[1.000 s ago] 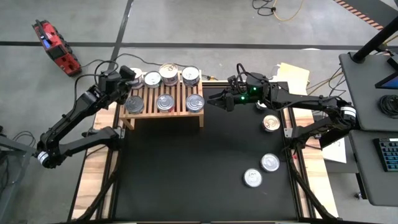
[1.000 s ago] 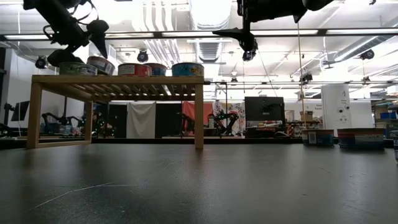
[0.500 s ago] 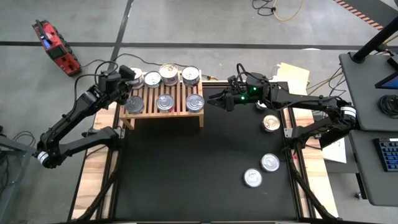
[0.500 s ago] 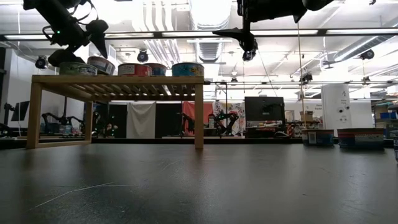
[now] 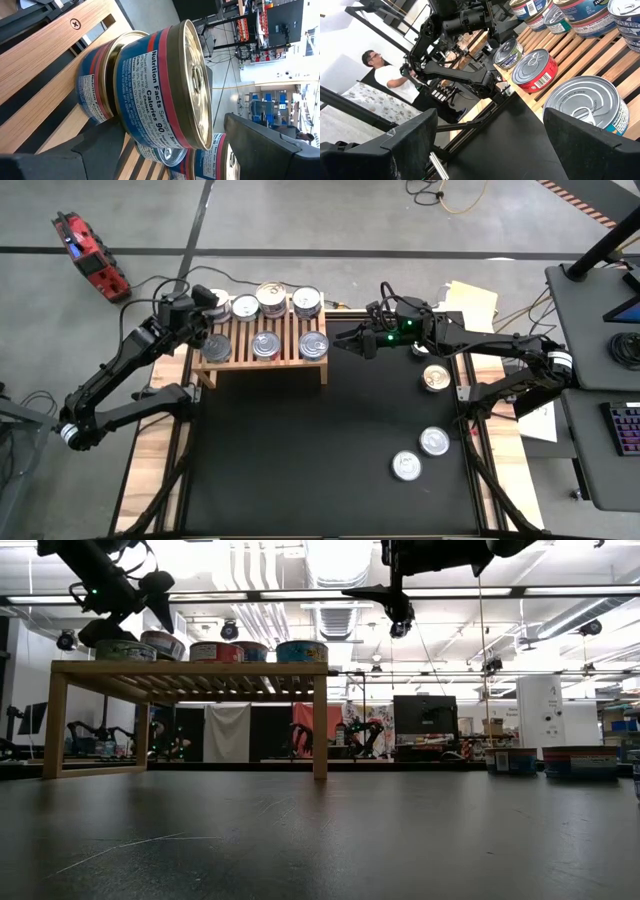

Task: Stack canned seafood by type on shelf
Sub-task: Stack the blue pink tuna can on top of the other blue pink tuna can on the shelf

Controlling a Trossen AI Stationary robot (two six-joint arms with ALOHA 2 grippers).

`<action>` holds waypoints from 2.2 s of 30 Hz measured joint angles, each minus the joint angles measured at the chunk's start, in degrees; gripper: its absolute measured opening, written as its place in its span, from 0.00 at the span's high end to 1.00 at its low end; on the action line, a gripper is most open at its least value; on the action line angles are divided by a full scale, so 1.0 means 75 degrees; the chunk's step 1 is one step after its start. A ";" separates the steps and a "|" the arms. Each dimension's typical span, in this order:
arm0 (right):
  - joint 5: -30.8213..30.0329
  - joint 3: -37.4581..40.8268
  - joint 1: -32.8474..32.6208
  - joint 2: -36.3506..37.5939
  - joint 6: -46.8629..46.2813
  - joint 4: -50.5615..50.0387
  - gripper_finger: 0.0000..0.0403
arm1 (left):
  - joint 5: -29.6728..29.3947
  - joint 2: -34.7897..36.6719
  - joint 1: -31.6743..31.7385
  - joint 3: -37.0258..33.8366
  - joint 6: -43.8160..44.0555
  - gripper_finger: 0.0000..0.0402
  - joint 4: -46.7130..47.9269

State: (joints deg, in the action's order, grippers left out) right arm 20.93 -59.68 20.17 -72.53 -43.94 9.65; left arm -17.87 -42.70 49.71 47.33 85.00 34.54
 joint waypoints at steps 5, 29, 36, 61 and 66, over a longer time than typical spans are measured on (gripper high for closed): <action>0.0000 0.0000 -0.0002 0.0000 -0.0020 0.0000 0.12 | 0.0001 0.0000 0.0000 0.0000 0.0148 0.20 -0.0003; -0.0003 0.0000 -0.0002 0.0000 -0.0057 0.0000 0.12 | 0.0003 0.0006 0.0000 0.0000 0.0223 0.20 -0.0085; -0.0003 0.0000 -0.0002 0.0000 -0.0058 0.0000 0.12 | -0.0006 0.0006 0.0000 0.0000 0.0354 0.20 -0.0087; -0.0001 0.0000 -0.0002 0.0000 -0.0085 -0.0003 0.12 | -0.0143 0.0006 0.0003 0.0000 -0.1832 0.20 -0.0061; 0.0000 0.0000 -0.0002 0.0000 -0.0154 -0.0003 0.12 | 0.0060 0.0006 0.0003 0.0000 -0.1695 0.20 0.0021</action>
State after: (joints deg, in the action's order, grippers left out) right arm 20.93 -59.68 20.16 -72.53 -45.10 9.63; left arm -17.42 -42.65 49.74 47.33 72.28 34.70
